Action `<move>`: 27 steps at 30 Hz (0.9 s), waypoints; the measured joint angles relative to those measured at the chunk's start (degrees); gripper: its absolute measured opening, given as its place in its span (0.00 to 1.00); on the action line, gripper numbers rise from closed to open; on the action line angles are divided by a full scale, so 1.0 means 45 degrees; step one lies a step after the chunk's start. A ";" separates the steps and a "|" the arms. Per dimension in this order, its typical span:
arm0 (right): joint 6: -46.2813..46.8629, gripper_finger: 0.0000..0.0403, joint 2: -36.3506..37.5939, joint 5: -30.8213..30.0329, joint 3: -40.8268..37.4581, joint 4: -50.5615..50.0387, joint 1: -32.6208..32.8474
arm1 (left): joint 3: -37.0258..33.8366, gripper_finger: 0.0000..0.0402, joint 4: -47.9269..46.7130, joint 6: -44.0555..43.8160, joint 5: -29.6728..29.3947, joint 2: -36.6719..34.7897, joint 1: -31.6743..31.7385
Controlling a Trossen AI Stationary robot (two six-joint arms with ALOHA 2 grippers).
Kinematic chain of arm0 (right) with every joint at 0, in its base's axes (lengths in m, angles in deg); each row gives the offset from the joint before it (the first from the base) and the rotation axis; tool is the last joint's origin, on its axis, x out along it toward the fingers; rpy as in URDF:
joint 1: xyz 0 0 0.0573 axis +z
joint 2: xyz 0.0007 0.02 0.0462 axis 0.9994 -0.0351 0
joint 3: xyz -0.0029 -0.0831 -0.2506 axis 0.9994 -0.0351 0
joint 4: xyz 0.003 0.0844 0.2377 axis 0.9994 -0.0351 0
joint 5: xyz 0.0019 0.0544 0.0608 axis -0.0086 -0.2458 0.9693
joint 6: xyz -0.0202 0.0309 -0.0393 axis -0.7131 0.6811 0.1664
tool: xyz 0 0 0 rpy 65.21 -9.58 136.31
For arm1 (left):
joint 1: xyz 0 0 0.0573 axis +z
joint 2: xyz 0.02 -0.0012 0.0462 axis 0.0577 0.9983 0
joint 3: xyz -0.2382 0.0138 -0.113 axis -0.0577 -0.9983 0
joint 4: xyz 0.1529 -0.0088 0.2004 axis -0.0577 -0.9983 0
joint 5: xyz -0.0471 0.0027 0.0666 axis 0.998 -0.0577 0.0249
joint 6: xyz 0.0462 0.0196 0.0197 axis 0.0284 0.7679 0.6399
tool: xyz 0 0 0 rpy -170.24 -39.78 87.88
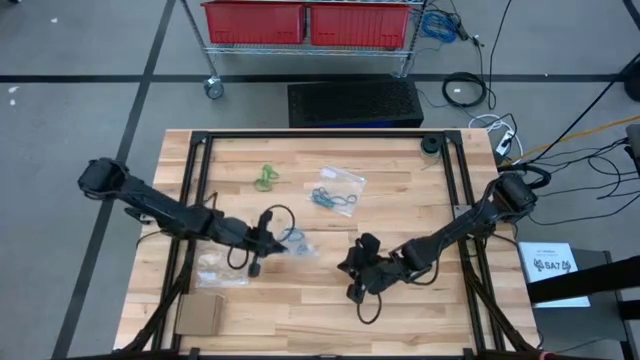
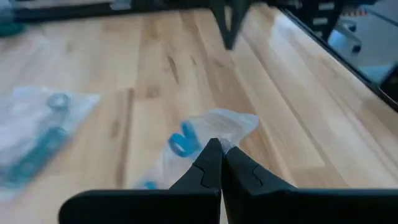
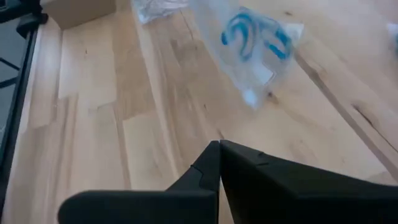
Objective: Sort rubber bands
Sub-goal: Put the blue rubber band into the open transparent zip lock bag
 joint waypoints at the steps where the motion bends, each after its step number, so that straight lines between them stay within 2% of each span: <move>1: 0.0077 0.00 -0.0003 -0.0003 -0.0052 0.0033 0.0022 | 0.0000 0.00 0.0084 -0.0172 -0.0021 0.0245 -0.0159; 6: 0.0098 0.03 -0.0455 -0.0065 -0.0077 0.0116 0.0122 | 0.0005 0.03 0.0854 -0.0614 0.0086 0.1322 -0.0826; 12: 0.1742 0.16 -0.1291 0.0446 -0.0077 0.0914 0.0134 | 0.0005 0.13 0.1988 -0.1042 0.0615 0.2201 -0.1255; 17: 0.1767 0.25 -0.2019 0.0699 -0.0077 0.2595 0.0132 | 0.0000 0.24 0.2611 -0.1303 0.0688 0.2441 -0.1427; 21: 0.1564 0.25 -0.2474 0.0981 -0.0075 0.3323 0.0134 | 0.0000 0.33 0.2936 -0.1829 0.0693 0.2444 -0.1543; 27: 0.0981 0.17 -0.2840 0.1408 0.0248 0.3578 0.0312 | 0.0000 0.44 0.3023 -0.2191 0.0700 0.2444 -0.1731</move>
